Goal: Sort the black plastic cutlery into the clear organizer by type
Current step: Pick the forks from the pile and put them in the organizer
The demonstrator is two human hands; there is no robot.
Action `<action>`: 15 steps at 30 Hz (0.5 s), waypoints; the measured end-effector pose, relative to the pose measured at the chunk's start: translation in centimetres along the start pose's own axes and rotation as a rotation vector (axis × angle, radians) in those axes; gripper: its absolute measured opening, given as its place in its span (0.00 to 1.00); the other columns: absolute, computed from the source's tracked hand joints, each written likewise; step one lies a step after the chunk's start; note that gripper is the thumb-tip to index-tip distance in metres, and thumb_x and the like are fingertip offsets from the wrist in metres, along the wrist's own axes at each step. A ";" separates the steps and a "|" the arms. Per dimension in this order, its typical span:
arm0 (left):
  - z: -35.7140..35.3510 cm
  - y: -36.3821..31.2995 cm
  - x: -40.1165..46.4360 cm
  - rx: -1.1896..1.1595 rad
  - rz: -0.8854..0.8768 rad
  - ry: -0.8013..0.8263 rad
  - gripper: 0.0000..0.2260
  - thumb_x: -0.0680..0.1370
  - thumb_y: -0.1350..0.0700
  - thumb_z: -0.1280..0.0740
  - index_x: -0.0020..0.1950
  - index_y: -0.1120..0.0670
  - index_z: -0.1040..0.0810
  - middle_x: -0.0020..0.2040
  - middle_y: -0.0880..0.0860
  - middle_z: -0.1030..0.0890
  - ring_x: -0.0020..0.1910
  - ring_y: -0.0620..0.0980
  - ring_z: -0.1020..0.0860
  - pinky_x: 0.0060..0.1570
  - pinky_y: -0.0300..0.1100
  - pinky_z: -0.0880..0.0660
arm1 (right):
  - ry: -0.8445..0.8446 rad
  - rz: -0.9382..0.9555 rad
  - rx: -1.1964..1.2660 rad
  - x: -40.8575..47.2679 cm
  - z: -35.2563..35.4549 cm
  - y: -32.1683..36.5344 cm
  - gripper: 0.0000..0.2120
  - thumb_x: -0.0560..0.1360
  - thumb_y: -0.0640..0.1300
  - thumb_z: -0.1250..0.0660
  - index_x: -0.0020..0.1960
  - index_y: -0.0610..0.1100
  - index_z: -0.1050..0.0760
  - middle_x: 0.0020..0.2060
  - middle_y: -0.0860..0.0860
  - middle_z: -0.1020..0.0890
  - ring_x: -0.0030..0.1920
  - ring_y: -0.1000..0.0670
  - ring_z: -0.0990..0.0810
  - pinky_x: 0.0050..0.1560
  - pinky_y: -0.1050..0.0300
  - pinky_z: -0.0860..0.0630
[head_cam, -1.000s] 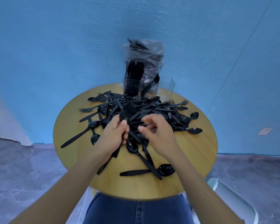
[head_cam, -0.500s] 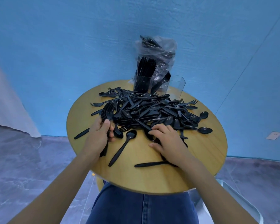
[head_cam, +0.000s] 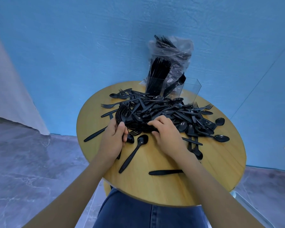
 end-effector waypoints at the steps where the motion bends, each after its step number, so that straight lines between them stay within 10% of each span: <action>1: 0.1 -0.1 0.0 -0.005 -0.005 -0.008 0.11 0.83 0.55 0.47 0.43 0.56 0.32 0.32 0.50 0.29 0.31 0.47 0.32 0.35 0.45 0.32 | 0.001 -0.017 0.011 0.3 0.0 -0.4 0.16 0.78 0.38 0.38 0.65 0.47 0.27 0.57 0.50 0.27 0.59 0.50 0.30 0.59 0.57 0.30; 11: 0.0 -0.1 -0.1 -0.011 -0.014 -0.001 0.10 0.83 0.56 0.47 0.44 0.56 0.33 0.32 0.50 0.30 0.30 0.44 0.33 0.34 0.43 0.32 | -0.257 -0.194 0.070 0.7 2.7 -4.0 0.11 0.75 0.30 0.40 0.50 0.41 0.22 0.51 0.47 0.23 0.55 0.47 0.28 0.46 0.60 0.34; 15: 0.0 0.0 0.0 0.000 -0.007 -0.006 0.10 0.83 0.56 0.47 0.44 0.56 0.33 0.32 0.49 0.30 0.31 0.45 0.32 0.35 0.44 0.32 | -0.099 0.001 0.063 1.1 1.8 0.1 0.09 0.78 0.37 0.38 0.55 0.43 0.21 0.53 0.50 0.22 0.56 0.50 0.29 0.52 0.65 0.37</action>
Point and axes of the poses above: each hand's wrist, its own x-axis towards the middle knuckle, its own z-axis out of the back of the hand, y = z × x, the point moved 9 cm from there along x, towards the middle knuckle
